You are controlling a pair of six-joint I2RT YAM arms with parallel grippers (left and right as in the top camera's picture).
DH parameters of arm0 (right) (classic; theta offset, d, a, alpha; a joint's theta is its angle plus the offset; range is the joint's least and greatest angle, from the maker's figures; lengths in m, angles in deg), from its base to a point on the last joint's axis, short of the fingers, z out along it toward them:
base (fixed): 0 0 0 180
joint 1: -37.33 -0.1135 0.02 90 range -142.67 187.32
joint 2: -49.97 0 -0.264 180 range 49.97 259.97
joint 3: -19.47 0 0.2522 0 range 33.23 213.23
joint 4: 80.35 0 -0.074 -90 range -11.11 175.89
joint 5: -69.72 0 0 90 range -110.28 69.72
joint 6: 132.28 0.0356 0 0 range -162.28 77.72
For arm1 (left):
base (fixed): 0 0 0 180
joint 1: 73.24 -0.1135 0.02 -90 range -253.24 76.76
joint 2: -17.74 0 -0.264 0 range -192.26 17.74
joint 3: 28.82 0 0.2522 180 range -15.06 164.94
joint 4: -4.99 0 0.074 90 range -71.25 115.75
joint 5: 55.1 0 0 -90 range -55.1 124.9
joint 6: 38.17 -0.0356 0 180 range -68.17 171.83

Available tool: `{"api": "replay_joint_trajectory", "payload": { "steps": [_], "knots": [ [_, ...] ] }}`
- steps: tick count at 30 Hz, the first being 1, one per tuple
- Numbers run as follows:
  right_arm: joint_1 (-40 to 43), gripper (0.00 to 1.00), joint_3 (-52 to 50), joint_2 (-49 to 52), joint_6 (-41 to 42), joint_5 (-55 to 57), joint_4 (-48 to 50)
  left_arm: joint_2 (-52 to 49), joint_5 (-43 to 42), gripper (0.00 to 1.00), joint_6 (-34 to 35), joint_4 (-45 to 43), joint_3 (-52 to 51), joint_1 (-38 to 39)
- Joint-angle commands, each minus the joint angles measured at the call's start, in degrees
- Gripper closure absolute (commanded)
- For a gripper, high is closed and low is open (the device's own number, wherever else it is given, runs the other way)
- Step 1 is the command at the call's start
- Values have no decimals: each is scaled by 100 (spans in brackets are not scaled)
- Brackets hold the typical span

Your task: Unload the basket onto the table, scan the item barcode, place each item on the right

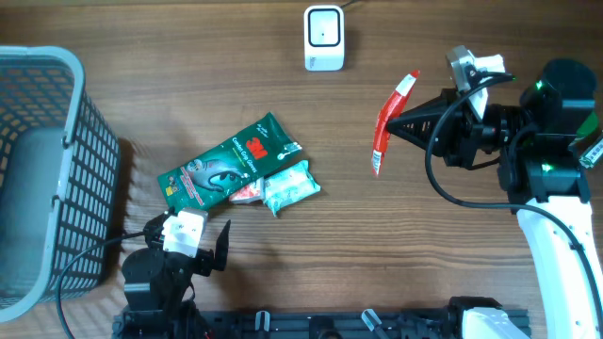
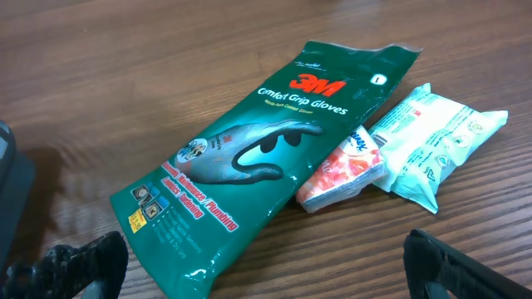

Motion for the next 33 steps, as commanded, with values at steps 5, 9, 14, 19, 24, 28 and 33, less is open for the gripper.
{"api": "replay_joint_trajectory", "payload": {
  "steps": [5, 9, 14, 19, 24, 28, 33],
  "knots": [
    [-9, 96, 46, -22, 190, -348, 9, 42, 11, 0, -48, -11, -15, -26],
    [-9, 96, 46, -22, 254, -348, 13, 42, 9, 0, -48, -11, -15, -26],
    [-9, 96, 46, -22, -2, -271, 35, 42, 11, 0, -48, -11, -15, -26],
    [-79, 96, 0, -7, -658, 1272, -39, 42, 9, 0, -48, -11, -15, -26],
    [-1027, 96, -11, 1064, -695, 6454, -485, 42, 9, 0, -48, -11, -15, -26],
    [-1537, 95, 496, 2597, -389, 7624, 382, 42, 11, 0, -48, -13, -15, -26],
    [-1685, 96, 3515, 5049, -435, 8177, -343, 42, 11, 0, -48, -11, -15, -26]
  ]
}}
